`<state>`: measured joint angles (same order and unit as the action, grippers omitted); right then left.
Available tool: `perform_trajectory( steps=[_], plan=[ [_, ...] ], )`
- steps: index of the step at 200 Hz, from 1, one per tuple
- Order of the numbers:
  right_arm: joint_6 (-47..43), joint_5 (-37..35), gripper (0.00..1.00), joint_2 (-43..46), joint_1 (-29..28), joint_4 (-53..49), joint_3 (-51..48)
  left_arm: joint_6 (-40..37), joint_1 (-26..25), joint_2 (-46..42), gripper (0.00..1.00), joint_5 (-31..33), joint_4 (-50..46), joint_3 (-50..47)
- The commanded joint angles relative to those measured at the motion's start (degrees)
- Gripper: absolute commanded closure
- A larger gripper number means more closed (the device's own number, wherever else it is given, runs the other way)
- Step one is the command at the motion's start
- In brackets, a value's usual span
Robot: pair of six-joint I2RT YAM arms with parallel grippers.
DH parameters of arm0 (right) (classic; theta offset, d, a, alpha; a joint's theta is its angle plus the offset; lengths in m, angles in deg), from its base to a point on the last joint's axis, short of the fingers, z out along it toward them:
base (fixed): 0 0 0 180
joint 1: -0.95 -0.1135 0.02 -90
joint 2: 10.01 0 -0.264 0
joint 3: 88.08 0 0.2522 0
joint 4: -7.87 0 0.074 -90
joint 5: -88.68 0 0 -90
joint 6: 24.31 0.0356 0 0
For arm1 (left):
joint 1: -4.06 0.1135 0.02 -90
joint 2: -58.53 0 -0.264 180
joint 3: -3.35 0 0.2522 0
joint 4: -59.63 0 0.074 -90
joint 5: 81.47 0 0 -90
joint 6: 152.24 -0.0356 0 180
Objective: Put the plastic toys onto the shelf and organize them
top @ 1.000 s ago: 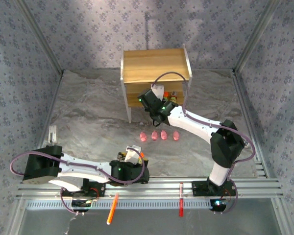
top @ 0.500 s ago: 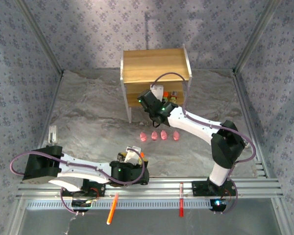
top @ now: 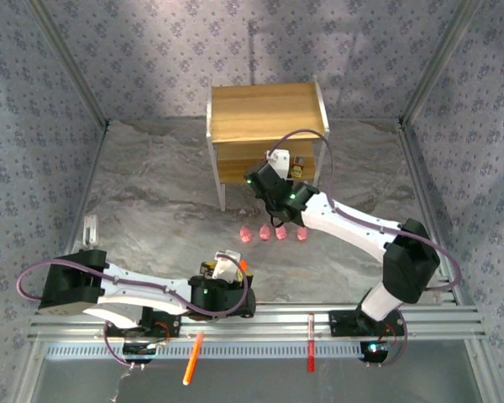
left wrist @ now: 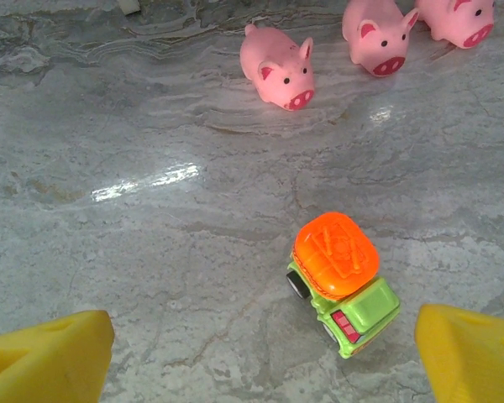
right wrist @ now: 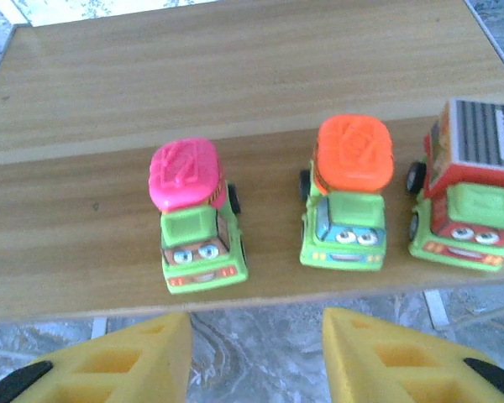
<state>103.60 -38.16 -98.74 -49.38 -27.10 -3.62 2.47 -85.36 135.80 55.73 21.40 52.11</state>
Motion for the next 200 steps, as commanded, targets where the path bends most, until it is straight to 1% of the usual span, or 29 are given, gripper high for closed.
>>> perform_trajectory(
  steps=[1, 7, 53, 91, 111, 158, 200],
  plan=[
    [0.5, -2.5, 0.54, 3.9, -2.2, -1.6, -1.9, 1.8, -0.7, 0.6, 0.08, 1.9, -2.4, 2.4],
    [0.7, -2.9, 0.54, 4.8, -2.7, -2.0, -4.0, 1.7, -0.7, 0.9, 0.08, 2.0, -2.5, 2.7],
    [2.3, -4.5, 0.54, 14.1, -6.3, -4.3, -11.8, 5.0, -0.7, 4.4, 0.09, 2.3, -6.0, 6.6],
    [1.8, -5.8, 0.54, 21.0, -7.9, -7.7, -14.2, 7.7, -0.7, 9.3, 0.12, 1.3, -10.2, 11.9],
    [1.7, -6.2, 0.54, 23.6, -8.3, -8.6, -15.0, 8.6, -0.7, 11.2, 0.13, 0.2, -10.8, 13.1],
    [1.5, -6.7, 0.53, 25.4, -9.2, -9.6, -15.5, 12.5, -0.5, 13.0, 0.13, -2.0, -12.0, 13.2],
    [1.4, -7.2, 0.53, 25.5, -10.1, -10.0, -15.2, 10.9, 1.7, 15.0, 0.13, -6.1, -9.4, 12.7]
  ],
)
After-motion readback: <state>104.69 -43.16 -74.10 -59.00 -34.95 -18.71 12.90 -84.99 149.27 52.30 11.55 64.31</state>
